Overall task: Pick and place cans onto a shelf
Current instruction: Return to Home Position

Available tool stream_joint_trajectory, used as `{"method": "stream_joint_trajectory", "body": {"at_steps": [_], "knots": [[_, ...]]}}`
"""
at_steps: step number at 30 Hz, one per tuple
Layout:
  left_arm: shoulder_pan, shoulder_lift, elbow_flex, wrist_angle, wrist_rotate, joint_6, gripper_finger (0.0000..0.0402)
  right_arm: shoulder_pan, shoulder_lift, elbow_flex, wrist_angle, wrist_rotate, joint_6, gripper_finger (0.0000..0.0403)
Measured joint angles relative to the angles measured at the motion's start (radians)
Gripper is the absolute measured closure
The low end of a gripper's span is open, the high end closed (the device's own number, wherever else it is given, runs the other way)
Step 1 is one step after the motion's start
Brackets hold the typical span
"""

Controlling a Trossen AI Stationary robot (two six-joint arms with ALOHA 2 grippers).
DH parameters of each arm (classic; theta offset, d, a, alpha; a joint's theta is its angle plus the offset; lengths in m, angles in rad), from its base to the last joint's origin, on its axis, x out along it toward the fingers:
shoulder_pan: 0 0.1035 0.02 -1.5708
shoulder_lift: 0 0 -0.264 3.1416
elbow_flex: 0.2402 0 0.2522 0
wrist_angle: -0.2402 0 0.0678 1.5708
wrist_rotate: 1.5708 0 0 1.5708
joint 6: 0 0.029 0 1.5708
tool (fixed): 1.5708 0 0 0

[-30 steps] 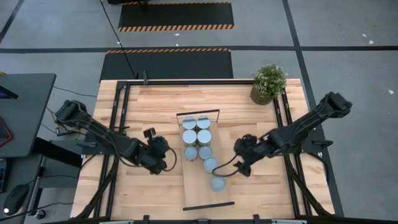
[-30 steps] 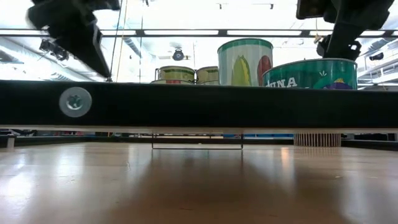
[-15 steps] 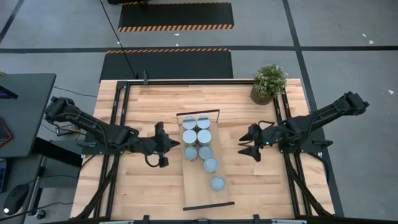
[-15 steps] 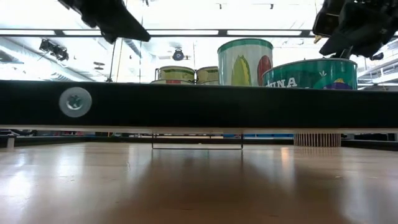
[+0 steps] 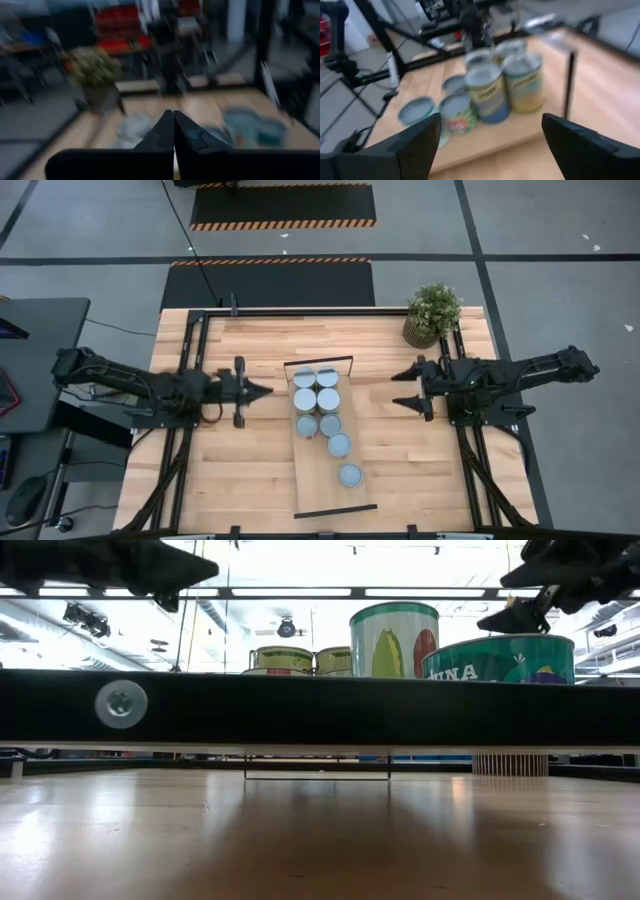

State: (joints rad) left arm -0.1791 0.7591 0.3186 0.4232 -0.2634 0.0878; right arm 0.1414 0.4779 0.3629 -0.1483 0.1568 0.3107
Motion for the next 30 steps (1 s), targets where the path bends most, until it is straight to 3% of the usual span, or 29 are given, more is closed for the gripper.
{"method": "stream_joint_trajectory", "body": {"at_steps": [3, 9, 12, 17, 22, 30], "knots": [[0.054, -0.079, -0.088, 0.107, 0.027, 0.003, 0.0399, -0.051, -0.069, 0.000, 0.008, -0.001, -0.079, 0.0050], [0.161, -0.176, -0.172, 0.125, 0.102, -0.046, 0.0399, -0.150, -0.201, 0.000, 0.003, -0.045, -0.173, 0.0050], [0.196, -0.235, -0.209, 0.141, 0.105, -0.064, 0.0399, -0.182, -0.259, 0.001, -0.026, -0.061, -0.202, 0.0050], [0.206, -0.326, -0.309, 0.303, 0.071, -0.075, 0.0401, -0.223, -0.359, -0.012, -0.052, -0.056, -0.204, 0.0050], [0.204, -0.387, -0.309, 0.234, 0.012, -0.077, 0.0401, -0.241, -0.420, -0.065, 0.092, -0.001, -0.150, 0.0050], [0.203, -0.455, -0.309, 0.240, 0.071, -0.067, 0.0401, -0.245, -0.455, -0.201, 0.221, 0.008, -0.198, 0.0050]]}}
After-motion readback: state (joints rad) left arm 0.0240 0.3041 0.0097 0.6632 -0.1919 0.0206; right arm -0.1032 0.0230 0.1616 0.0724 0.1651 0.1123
